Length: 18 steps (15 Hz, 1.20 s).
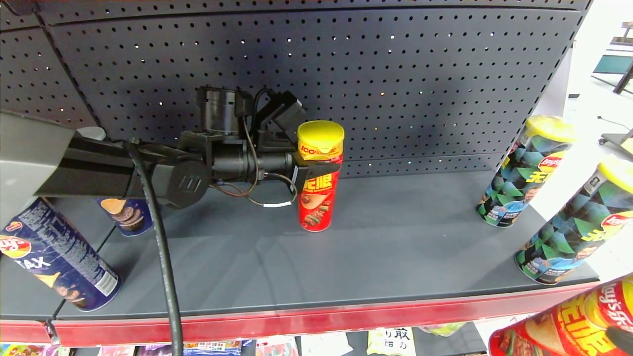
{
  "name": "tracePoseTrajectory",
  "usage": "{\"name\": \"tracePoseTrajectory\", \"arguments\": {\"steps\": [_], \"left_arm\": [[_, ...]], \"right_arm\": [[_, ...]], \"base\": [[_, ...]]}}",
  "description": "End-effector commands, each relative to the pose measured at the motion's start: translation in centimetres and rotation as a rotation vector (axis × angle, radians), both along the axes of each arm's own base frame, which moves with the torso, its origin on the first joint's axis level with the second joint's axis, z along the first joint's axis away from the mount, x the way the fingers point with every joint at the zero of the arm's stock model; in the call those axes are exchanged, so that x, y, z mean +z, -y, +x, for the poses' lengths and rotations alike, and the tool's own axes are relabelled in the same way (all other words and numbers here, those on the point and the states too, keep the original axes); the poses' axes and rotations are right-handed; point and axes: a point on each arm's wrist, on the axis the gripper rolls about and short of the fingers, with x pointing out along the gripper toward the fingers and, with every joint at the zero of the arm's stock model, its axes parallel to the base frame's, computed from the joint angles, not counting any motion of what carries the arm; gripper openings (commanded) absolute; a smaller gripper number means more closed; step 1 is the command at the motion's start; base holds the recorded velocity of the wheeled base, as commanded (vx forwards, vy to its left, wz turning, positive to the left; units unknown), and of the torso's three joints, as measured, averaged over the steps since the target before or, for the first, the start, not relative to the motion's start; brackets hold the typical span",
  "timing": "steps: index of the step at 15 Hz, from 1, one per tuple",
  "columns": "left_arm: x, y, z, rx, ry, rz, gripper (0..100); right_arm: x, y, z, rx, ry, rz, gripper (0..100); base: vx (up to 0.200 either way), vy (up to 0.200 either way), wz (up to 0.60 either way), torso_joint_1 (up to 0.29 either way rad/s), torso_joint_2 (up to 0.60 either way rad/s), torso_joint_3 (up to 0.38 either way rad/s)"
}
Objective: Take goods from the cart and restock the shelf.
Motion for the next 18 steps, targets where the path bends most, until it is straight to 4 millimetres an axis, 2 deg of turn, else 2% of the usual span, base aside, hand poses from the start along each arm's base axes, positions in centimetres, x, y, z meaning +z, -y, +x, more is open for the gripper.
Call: {"name": "tracePoseTrajectory", "arguments": {"steps": [1,2,3,8,10,13,16,18], "left_arm": [[0.5,-0.3,-0.9,-0.001,-0.002,0.000,0],[0.5,-0.3,-0.9,-0.001,-0.002,0.000,0],[0.8,-1.5,-3.1,0.009,-0.025,0.008,0],[1.8,-3.8,-8.4,0.100,-0.114,-0.021,0],[1.6,-4.0,-8.8,0.101,-0.107,-0.024,0],[1.0,-2.9,-9.8,0.099,-0.092,-0.027,0],[-0.5,-2.5,-10.8,0.079,-0.128,-0.023,0],[-0.4,-2.0,-11.5,0.061,-0.135,-0.026,0]], "right_arm": [[0.0,0.0,0.0,0.002,0.001,0.000,0],[0.0,0.0,0.0,0.002,0.001,0.000,0],[0.2,0.0,0.0,0.002,0.005,0.002,0],[0.4,0.0,0.0,0.002,0.012,0.004,0],[0.4,0.0,0.0,0.003,0.011,0.004,0],[0.3,0.0,0.1,0.003,0.005,0.002,0],[0.4,-0.1,0.2,0.003,0.005,0.002,0],[0.4,-0.1,0.2,0.003,0.002,0.001,0]], "base": [[0.000,0.000,0.00,0.000,0.00,0.000],[0.000,0.000,0.00,0.000,0.00,0.000],[0.000,0.000,0.00,0.000,0.00,0.000],[0.000,0.000,0.00,0.000,0.00,0.000],[0.000,0.000,0.00,0.000,0.00,0.000],[0.000,0.000,0.00,0.000,0.00,0.000],[0.000,0.000,0.00,0.000,0.00,0.000],[0.000,0.000,0.00,0.000,0.00,0.000]]}}
